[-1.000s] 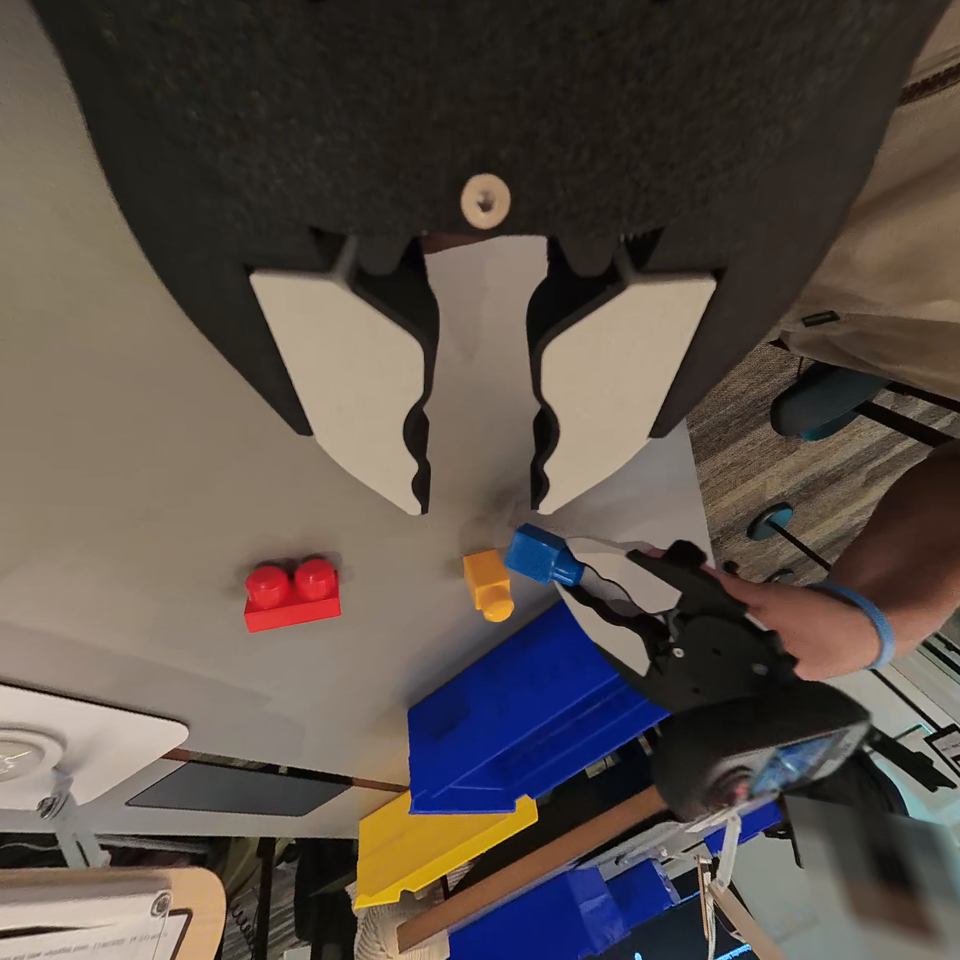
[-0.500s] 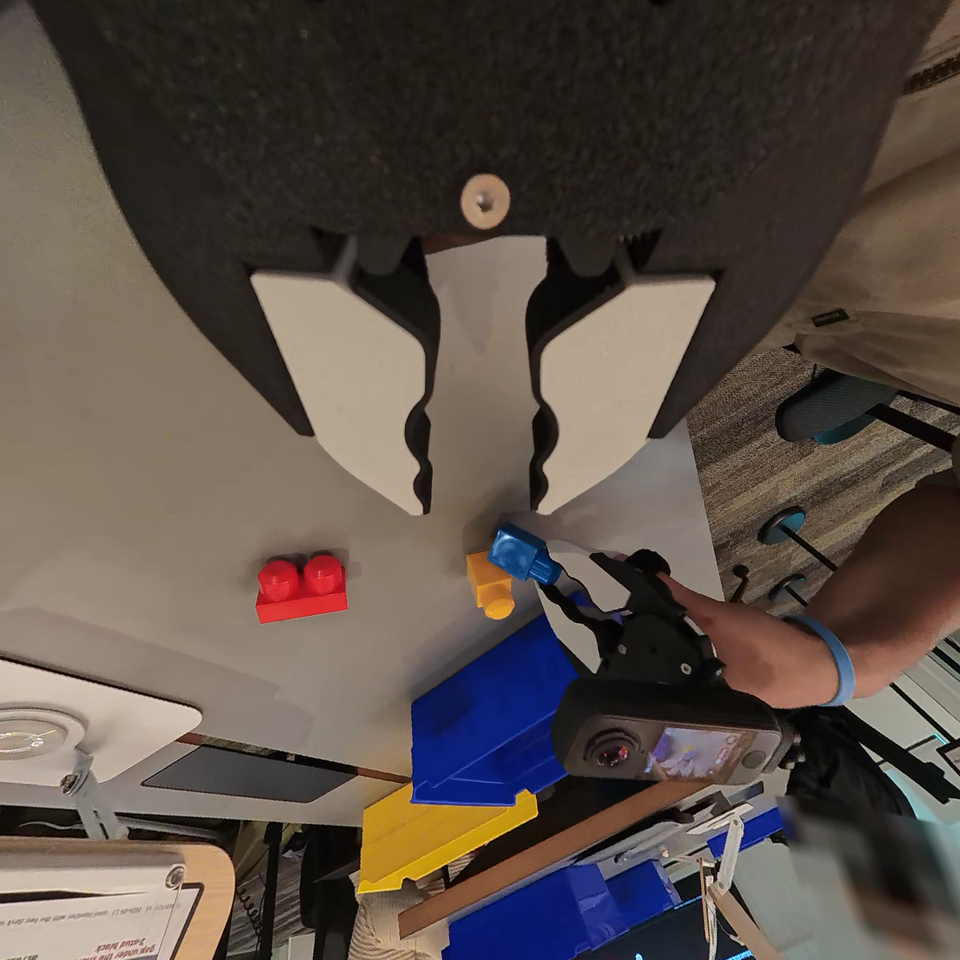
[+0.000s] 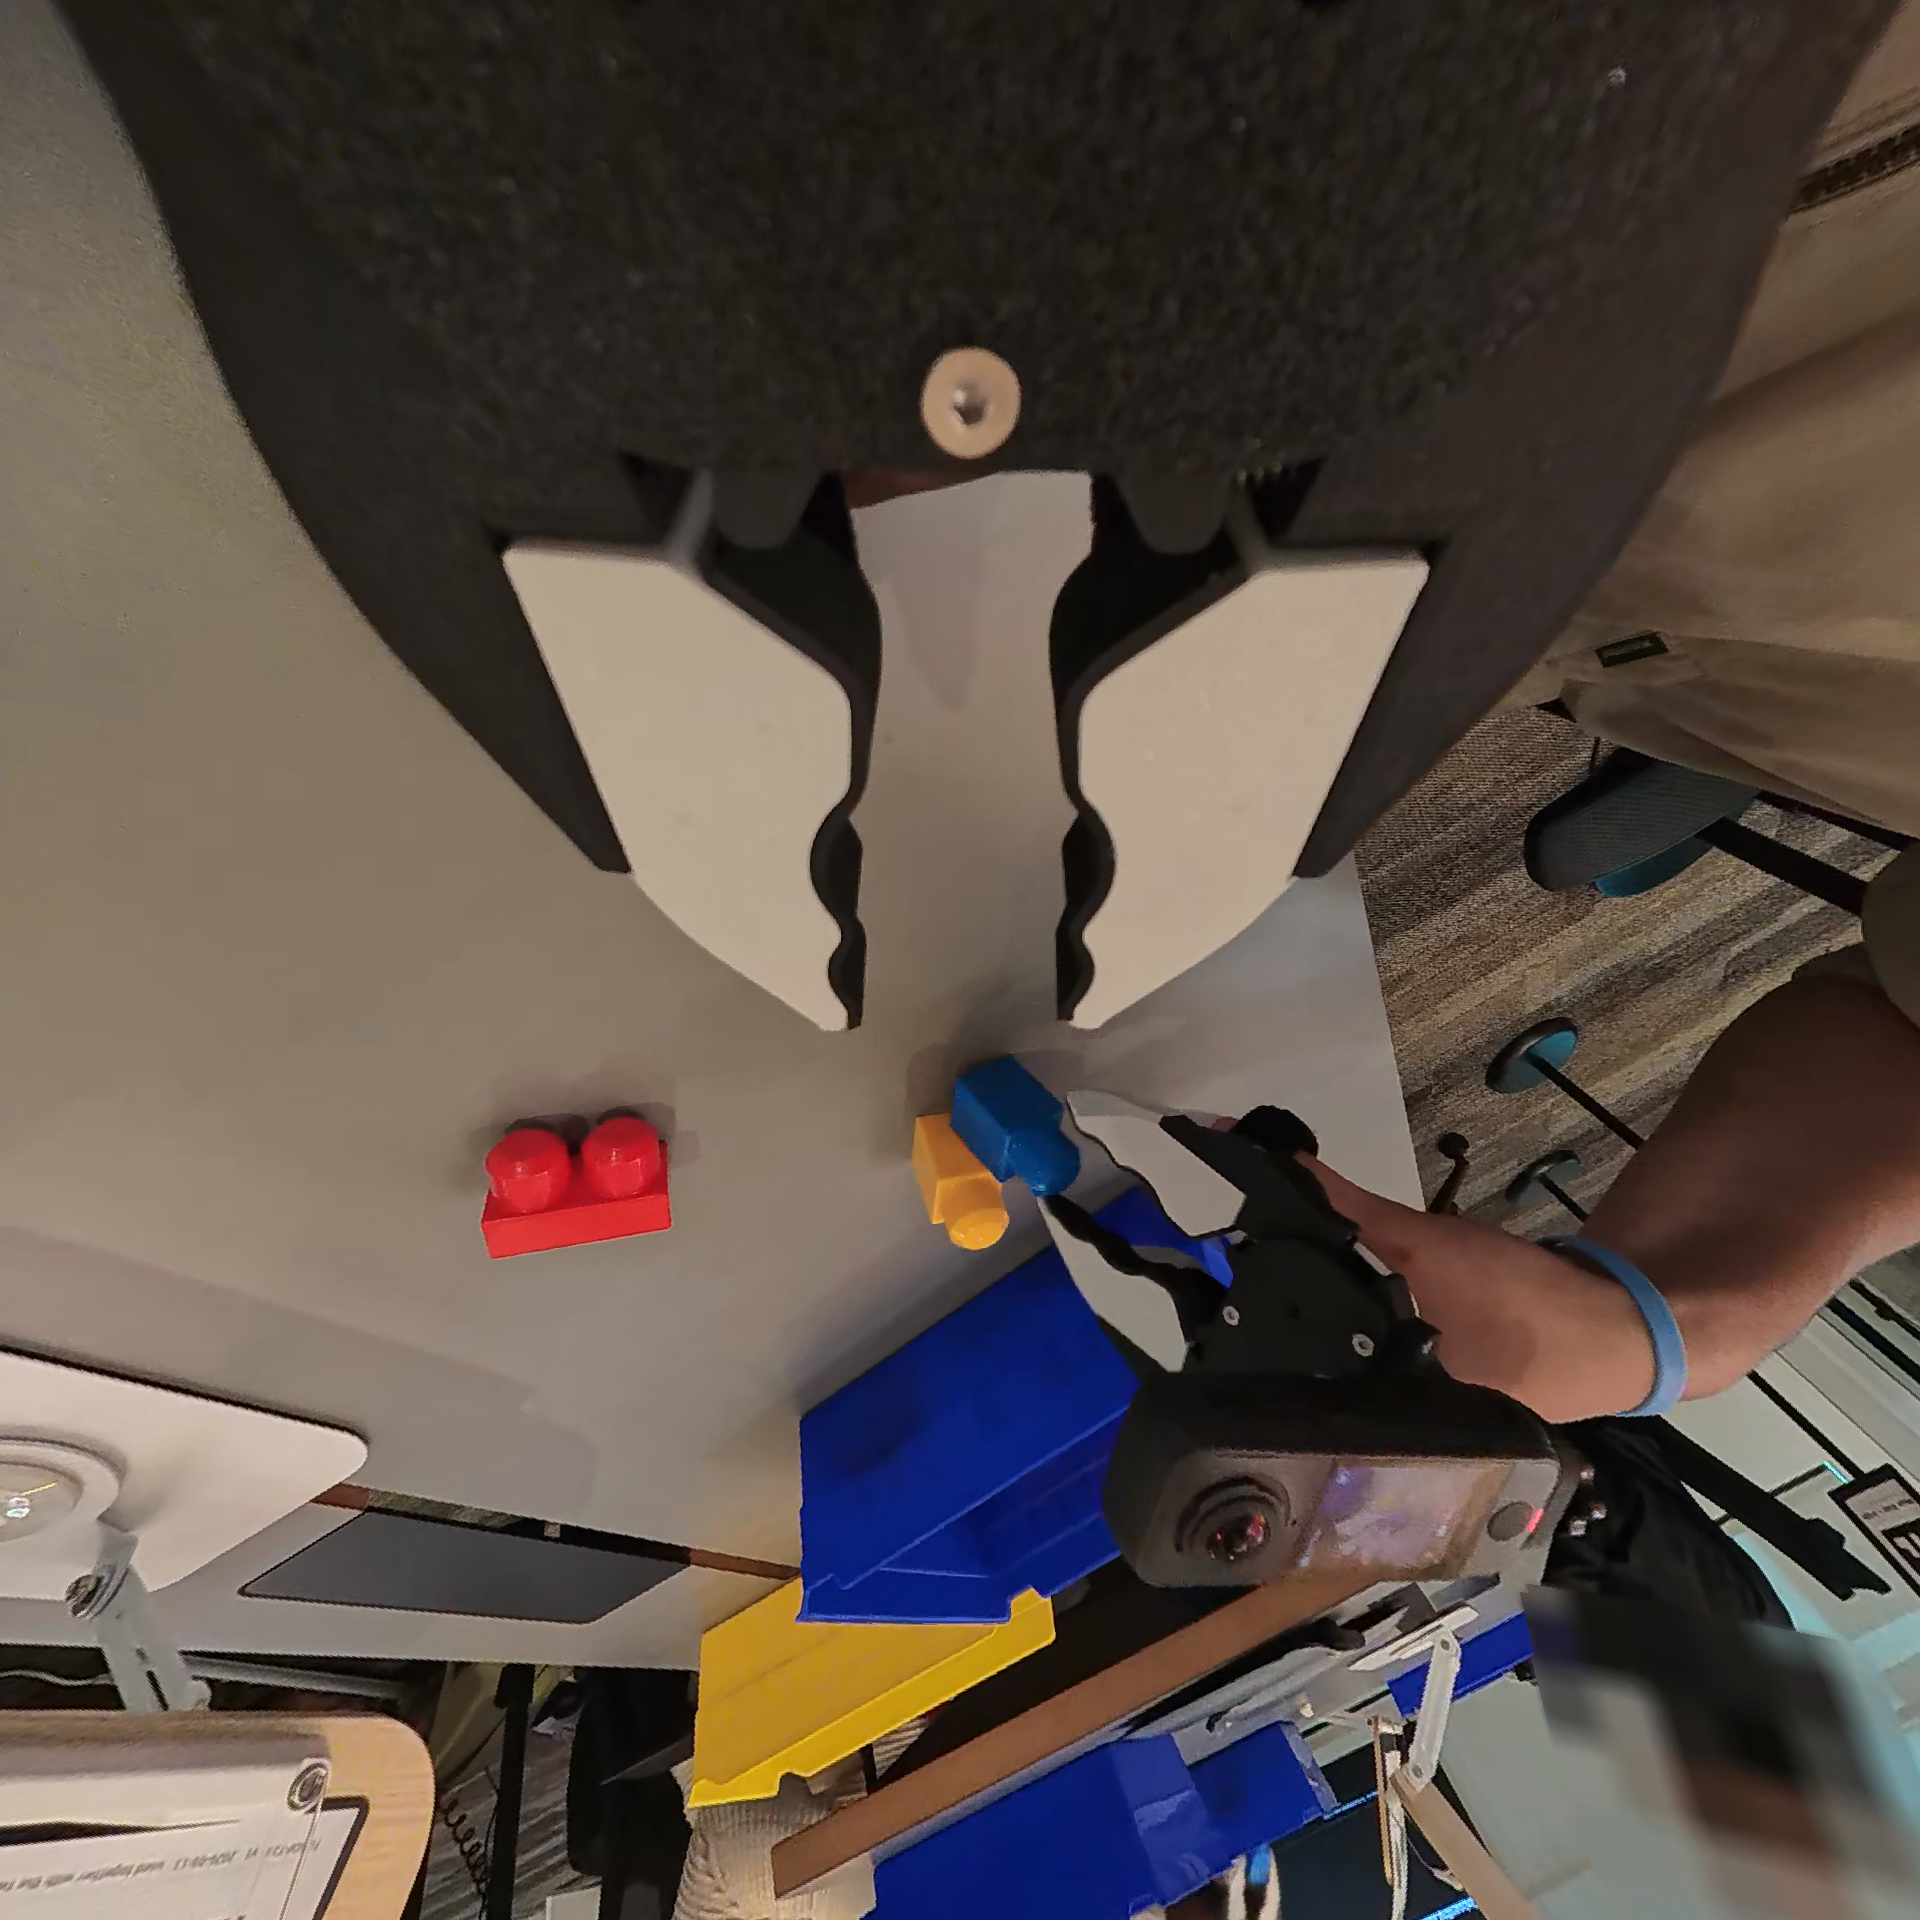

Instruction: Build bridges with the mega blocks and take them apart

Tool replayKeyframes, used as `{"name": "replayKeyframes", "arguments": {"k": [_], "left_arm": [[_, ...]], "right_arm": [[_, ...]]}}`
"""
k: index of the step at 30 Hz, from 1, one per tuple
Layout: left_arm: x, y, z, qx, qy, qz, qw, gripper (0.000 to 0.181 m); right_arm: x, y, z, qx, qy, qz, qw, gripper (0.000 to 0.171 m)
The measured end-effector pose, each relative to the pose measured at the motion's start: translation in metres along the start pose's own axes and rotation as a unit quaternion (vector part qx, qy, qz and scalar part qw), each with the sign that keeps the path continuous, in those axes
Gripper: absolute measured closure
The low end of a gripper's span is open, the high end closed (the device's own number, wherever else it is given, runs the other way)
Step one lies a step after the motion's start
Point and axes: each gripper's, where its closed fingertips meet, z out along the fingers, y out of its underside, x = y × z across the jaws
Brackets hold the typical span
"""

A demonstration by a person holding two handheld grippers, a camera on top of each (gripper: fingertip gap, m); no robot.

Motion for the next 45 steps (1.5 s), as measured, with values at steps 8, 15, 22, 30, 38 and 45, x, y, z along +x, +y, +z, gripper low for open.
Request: {"name": "replayKeyframes", "arguments": {"k": [8, 15, 22, 30, 38, 45], "left_arm": [[-0.009, -0.006, -0.003, 0.049, -0.022, -0.02, 0.998, 0.139], [-0.018, -0.002, -0.042, 0.281, -0.065, -0.147, 0.946, 0.141], [-0.012, -0.006, -0.067, 0.481, -0.13, -0.204, 0.843, 0.136], [-0.02, 0.006, -0.043, 0.456, -0.103, -0.271, 0.841, 0.115], [0.002, 0.009, -0.023, 0.402, -0.021, -0.261, 0.877, 0.109], [-0.004, 0.003, 0.005, 0.315, -0.047, -0.262, 0.911, 0.098]], "right_arm": [[0.002, 0.002, 0.0, -0.001, 0.003, -0.001, 1.0, 0.136], [0.018, 0.021, 0.015, -0.043, 0.082, -0.078, 0.993, 0.129], [0.035, 0.031, 0.034, -0.034, 0.176, -0.094, 0.979, 0.102], [0.045, 0.049, 0.05, -0.069, 0.244, -0.105, 0.962, 0.085], [0.043, 0.062, 0.044, -0.075, 0.246, -0.108, 0.96, 0.088], [0.035, 0.058, 0.042, -0.065, 0.241, -0.125, 0.96, 0.09]]}}
